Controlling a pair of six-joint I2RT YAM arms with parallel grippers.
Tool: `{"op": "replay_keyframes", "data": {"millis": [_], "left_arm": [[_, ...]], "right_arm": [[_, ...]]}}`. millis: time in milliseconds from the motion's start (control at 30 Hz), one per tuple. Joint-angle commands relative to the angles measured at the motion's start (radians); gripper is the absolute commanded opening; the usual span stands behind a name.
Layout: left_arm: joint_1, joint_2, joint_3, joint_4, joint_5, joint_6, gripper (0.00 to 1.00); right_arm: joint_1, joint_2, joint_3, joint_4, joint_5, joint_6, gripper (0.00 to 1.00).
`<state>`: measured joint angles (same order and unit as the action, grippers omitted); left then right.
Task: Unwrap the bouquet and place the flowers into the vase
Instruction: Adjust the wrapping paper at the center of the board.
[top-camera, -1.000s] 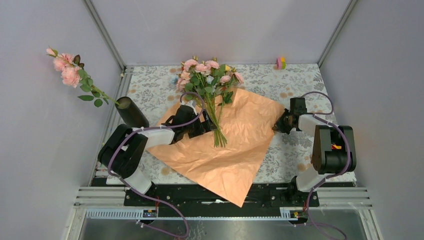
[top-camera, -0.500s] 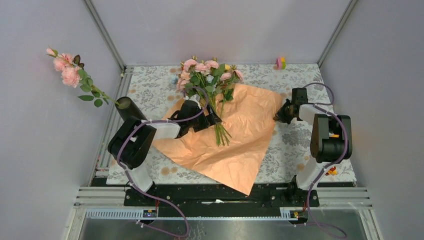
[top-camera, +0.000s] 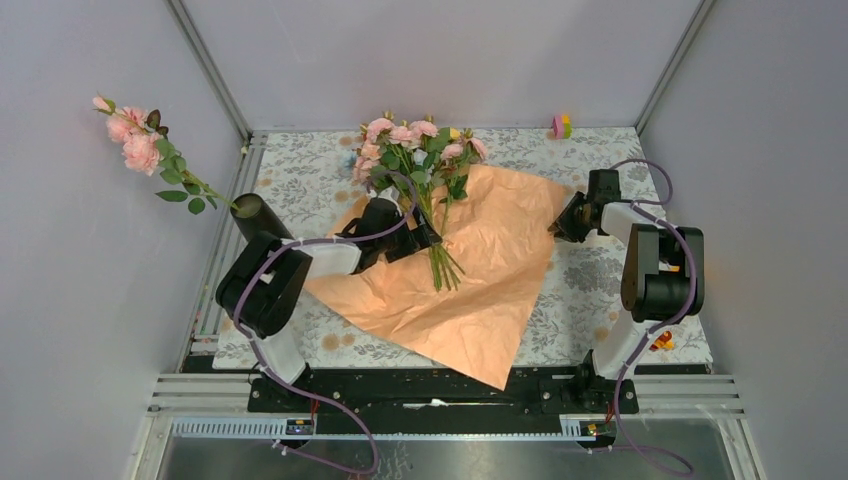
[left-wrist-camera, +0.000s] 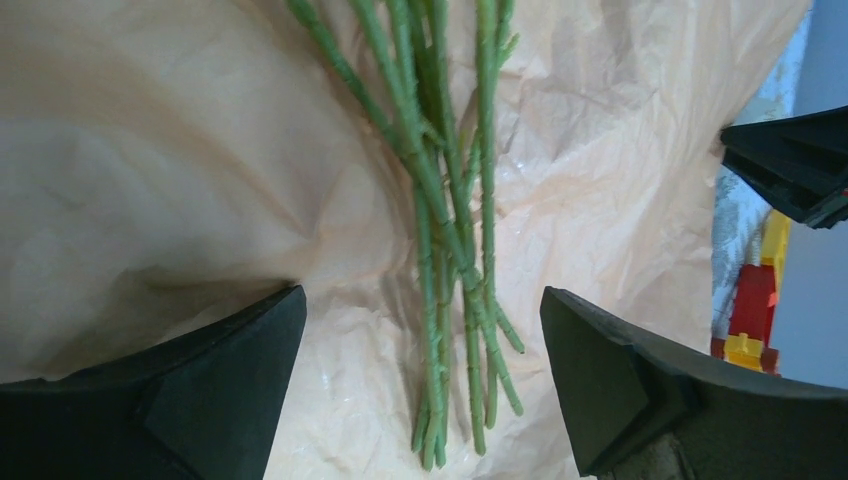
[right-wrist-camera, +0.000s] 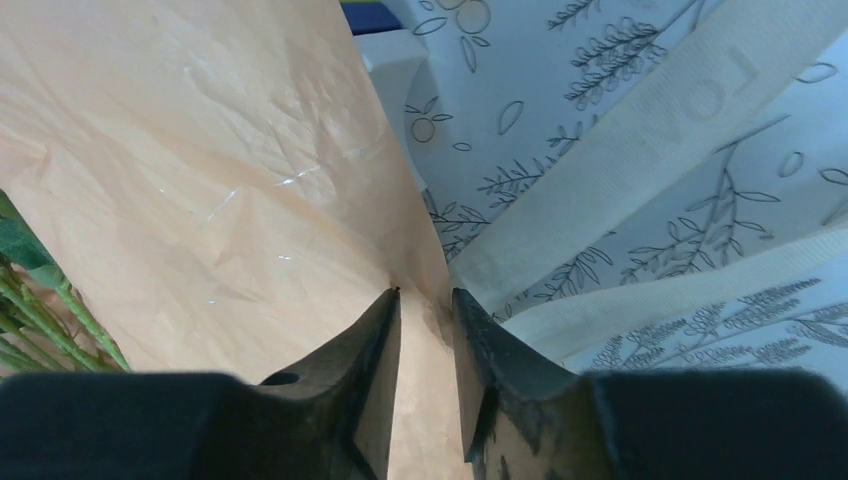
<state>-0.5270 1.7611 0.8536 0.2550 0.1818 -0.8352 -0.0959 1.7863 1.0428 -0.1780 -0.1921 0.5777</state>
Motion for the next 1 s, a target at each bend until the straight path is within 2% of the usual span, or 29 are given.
{"op": "replay_keyframes", "data": {"millis": [0, 133, 333, 467, 667, 767, 967], "left_arm": [[0.009, -0.114, -0.022, -0.081, -0.08, 0.046, 0.99], [0.009, -0.217, 0.015, -0.188, -0.116, 0.113, 0.99], [0.044, -0.326, 0.05, -0.31, -0.122, 0.19, 0.99], [0.115, -0.354, 0.028, -0.316, -0.101, 0.2, 0.99], [0.166, -0.324, 0.013, -0.267, -0.048, 0.179, 0.99], [0.192, -0.291, 0.002, -0.219, -0.019, 0.147, 0.99], [0.222, -0.267, -0.053, -0.2, -0.079, 0.133, 0.99]], "right_arm": [[-0.01, -0.073, 0.025, -0.053, 0.059, -0.04, 0.38], [-0.017, -0.147, -0.006, -0.071, 0.113, -0.06, 0.53], [-0.019, -0.257, -0.025, -0.12, 0.182, -0.111, 0.67], [-0.017, -0.308, -0.051, -0.106, 0.098, -0.139, 0.74], [0.026, -0.261, -0.001, -0.153, -0.062, -0.196, 0.74], [0.033, -0.217, 0.01, -0.136, -0.135, -0.177, 0.71], [0.032, -0.129, 0.068, -0.189, -0.114, -0.188, 0.65]]}}
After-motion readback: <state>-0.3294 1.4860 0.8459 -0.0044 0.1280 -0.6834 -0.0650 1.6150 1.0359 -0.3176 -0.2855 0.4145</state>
